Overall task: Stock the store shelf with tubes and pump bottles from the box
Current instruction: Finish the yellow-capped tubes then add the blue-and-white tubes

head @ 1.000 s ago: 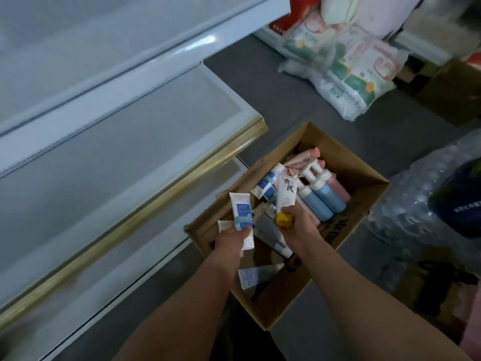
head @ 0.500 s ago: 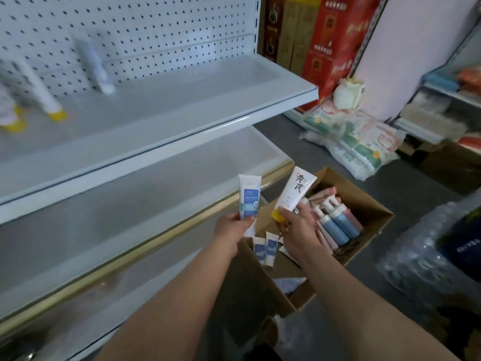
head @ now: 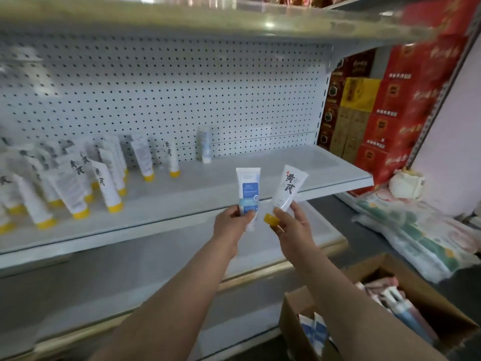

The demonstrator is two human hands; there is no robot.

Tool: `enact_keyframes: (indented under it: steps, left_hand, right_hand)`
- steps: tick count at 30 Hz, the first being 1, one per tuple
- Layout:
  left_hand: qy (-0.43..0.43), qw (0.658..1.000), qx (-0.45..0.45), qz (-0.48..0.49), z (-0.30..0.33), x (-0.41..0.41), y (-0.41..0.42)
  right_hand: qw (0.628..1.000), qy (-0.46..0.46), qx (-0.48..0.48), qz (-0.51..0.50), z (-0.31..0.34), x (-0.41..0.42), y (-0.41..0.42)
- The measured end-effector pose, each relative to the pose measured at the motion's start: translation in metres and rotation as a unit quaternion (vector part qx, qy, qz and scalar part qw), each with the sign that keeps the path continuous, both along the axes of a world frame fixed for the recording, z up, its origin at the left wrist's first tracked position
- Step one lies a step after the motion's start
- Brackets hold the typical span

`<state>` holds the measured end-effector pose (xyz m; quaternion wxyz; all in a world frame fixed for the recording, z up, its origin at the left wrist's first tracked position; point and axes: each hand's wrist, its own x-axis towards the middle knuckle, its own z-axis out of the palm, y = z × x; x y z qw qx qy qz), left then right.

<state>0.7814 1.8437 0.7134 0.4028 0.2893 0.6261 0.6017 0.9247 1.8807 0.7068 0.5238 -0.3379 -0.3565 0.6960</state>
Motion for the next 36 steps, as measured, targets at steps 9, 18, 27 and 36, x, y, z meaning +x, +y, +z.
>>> enact_keyframes:
  steps: [9, 18, 27, 36]
  left_hand:
    - [0.034, 0.989, 0.023, 0.141, 0.021, -0.077, 0.049]
    - [0.036, 0.968, 0.027, 0.248, 0.027, -0.114, 0.098]
    - [0.042, 0.955, 0.022, 0.293, 0.016, -0.150, 0.115]
    - [0.054, 0.964, 0.031, 0.258, 0.015, -0.172, 0.159]
  right_hand:
    - [0.997, -0.022, 0.044, 0.067, 0.026, -0.078, 0.081]
    - [0.987, -0.070, 0.054, 0.137, 0.027, -0.137, 0.160]
    - [0.981, -0.086, 0.073, 0.159, 0.023, -0.172, 0.185]
    - [0.984, -0.085, 0.078, 0.137, 0.021, -0.191, 0.209]
